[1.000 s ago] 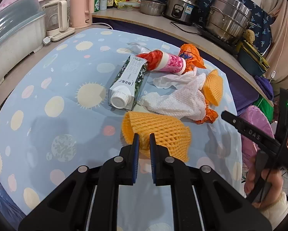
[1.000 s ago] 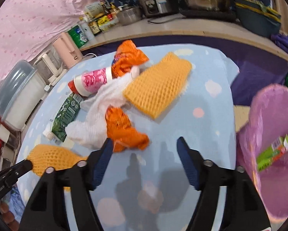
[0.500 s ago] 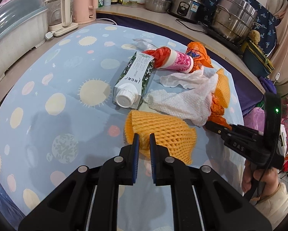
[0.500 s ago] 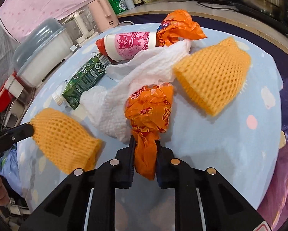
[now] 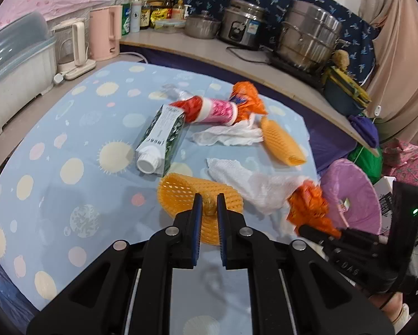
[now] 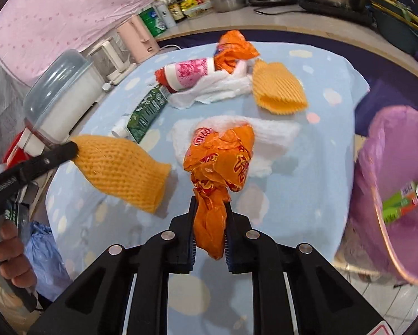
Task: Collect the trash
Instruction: 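Grasp the orange plastic bag with the right tool while the left tool holds the foam net, then carry the bag and foam net over the bin and release both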
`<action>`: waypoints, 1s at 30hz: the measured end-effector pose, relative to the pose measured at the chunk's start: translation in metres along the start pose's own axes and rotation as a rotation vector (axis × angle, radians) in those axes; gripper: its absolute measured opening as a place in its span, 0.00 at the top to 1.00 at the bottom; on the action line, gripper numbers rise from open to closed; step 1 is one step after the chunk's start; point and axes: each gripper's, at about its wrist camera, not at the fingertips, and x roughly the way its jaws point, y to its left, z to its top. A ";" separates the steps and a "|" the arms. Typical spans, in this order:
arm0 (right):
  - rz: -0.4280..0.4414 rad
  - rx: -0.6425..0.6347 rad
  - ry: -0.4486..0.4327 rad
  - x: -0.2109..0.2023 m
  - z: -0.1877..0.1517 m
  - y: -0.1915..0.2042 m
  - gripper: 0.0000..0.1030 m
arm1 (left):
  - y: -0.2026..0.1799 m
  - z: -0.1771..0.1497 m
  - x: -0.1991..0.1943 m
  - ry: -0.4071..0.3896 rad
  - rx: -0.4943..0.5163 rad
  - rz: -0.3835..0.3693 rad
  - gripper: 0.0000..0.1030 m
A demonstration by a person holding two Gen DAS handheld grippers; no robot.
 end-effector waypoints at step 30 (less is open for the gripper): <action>-0.068 0.026 -0.012 -0.098 -0.046 -0.002 0.84 | -0.036 -0.007 -0.012 -0.013 0.080 -0.022 0.90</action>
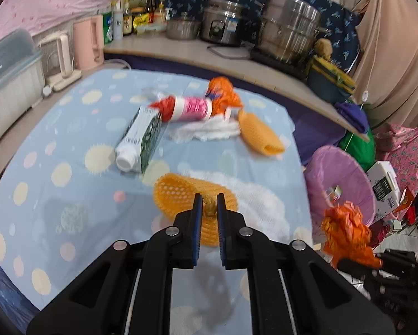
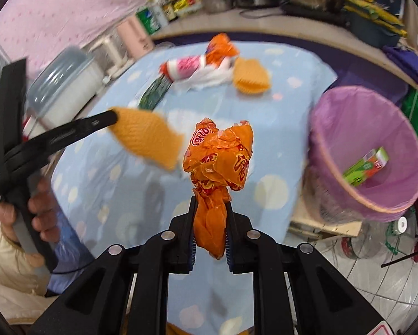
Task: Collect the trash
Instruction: 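Carry the bag and foam net over the bin and release both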
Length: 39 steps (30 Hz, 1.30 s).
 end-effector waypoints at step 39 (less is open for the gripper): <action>-0.313 0.454 -0.093 0.022 0.013 -0.214 0.76 | -0.244 0.043 0.124 0.088 0.267 -0.281 0.89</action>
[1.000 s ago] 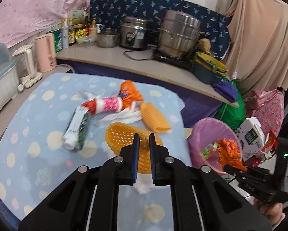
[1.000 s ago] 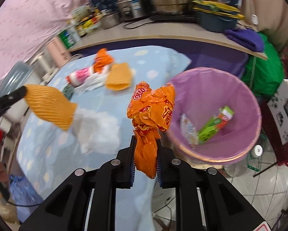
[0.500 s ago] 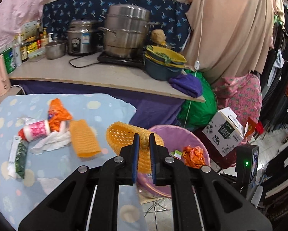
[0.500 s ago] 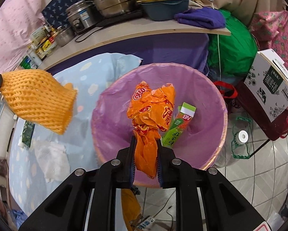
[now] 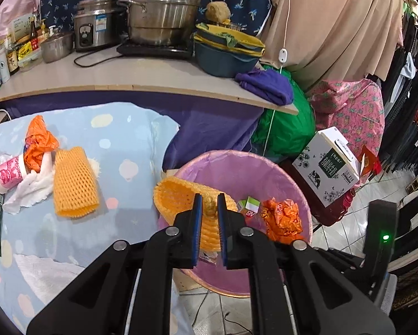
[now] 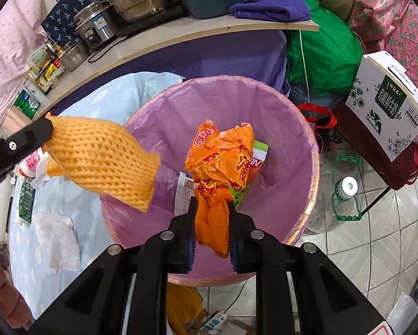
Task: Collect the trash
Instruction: 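Carry the bag and foam net over the bin and release both, then grasp the white tissue with the left tool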
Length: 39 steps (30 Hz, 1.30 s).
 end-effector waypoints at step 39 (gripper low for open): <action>-0.002 -0.178 -0.177 -0.067 -0.024 0.073 0.33 | 0.080 -0.057 -0.067 -0.037 -0.161 0.236 0.35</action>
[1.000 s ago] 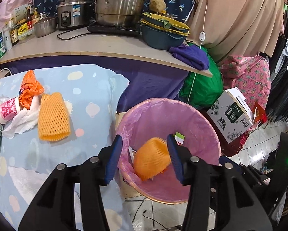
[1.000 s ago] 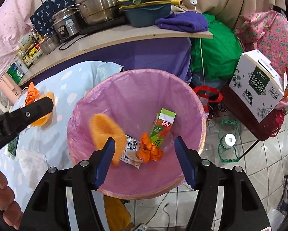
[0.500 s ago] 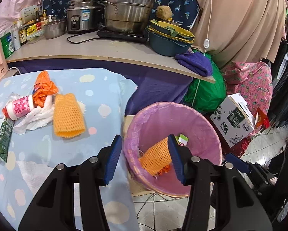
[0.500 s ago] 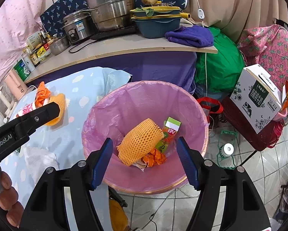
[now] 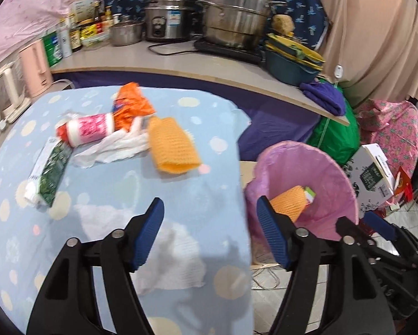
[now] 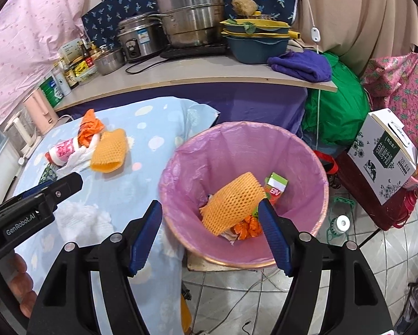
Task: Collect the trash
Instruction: 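Grasp the white tissue with the left tool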
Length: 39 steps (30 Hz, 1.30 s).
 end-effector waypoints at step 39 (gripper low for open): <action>0.189 -0.218 0.109 0.050 -0.019 0.142 0.33 | 0.158 -0.046 0.019 0.077 -0.214 0.065 0.96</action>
